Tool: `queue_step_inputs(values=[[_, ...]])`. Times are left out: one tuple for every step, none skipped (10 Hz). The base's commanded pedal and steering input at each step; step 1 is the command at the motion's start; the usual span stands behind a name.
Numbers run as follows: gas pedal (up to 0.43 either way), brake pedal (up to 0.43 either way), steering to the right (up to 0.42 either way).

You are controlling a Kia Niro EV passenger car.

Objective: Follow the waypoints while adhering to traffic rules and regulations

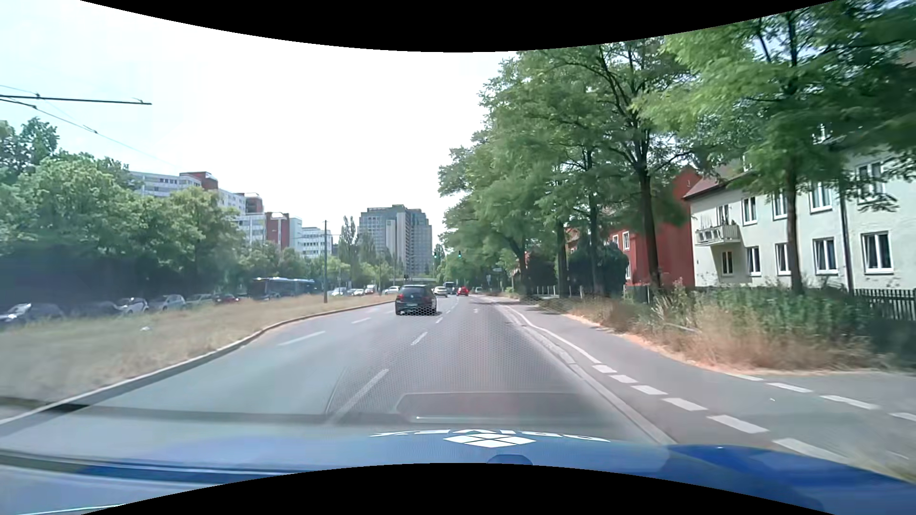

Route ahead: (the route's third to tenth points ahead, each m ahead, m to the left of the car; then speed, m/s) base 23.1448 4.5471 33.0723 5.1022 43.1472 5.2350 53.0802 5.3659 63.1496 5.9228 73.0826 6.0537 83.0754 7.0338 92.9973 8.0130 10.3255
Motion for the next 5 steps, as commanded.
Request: queue_step_inputs(values=[[0.189,0.000,-0.002],[0.177,0.000,-0.002],[0.177,0.000,-0.002],[0.169,0.000,-0.002],[0.157,0.000,-0.002]])
